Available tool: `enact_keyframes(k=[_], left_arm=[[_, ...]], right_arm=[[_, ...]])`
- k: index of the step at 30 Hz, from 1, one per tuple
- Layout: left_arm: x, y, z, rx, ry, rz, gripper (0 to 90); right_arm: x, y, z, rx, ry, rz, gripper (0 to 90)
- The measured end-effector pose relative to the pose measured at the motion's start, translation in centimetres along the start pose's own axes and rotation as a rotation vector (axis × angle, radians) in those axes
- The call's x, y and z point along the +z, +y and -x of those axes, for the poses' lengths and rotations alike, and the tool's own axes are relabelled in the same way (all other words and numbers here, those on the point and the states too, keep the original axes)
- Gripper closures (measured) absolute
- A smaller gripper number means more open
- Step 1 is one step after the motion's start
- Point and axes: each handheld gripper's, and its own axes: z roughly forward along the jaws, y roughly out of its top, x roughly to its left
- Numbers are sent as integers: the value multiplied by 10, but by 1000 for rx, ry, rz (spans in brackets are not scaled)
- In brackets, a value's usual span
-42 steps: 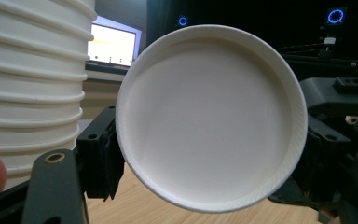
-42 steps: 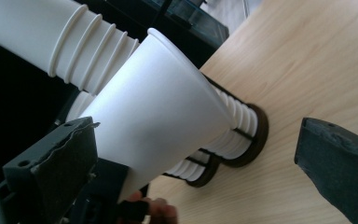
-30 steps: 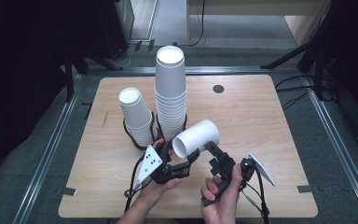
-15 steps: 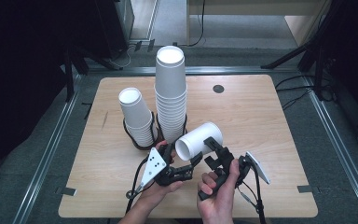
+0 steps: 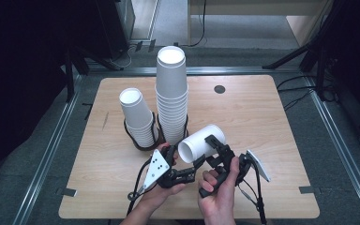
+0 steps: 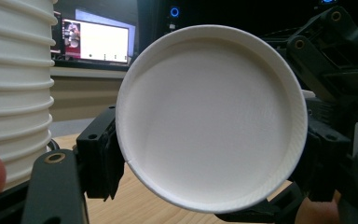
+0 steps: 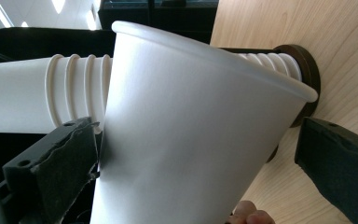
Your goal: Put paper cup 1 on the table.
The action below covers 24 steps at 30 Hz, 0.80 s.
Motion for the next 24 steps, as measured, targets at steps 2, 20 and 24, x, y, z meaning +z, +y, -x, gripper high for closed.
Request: enact_keyframes(k=[2, 20, 24], left_arm=[[0, 0, 0, 0, -1, -1, 239], [0, 0, 2, -6, -18, 2, 239], [0, 0, 4, -2, -23, -3, 239]], right_arm=[[1, 1, 0, -2, 4, -5, 0], [10, 8, 1, 38, 11, -6, 0], [13, 10, 2, 55, 11, -10, 0]])
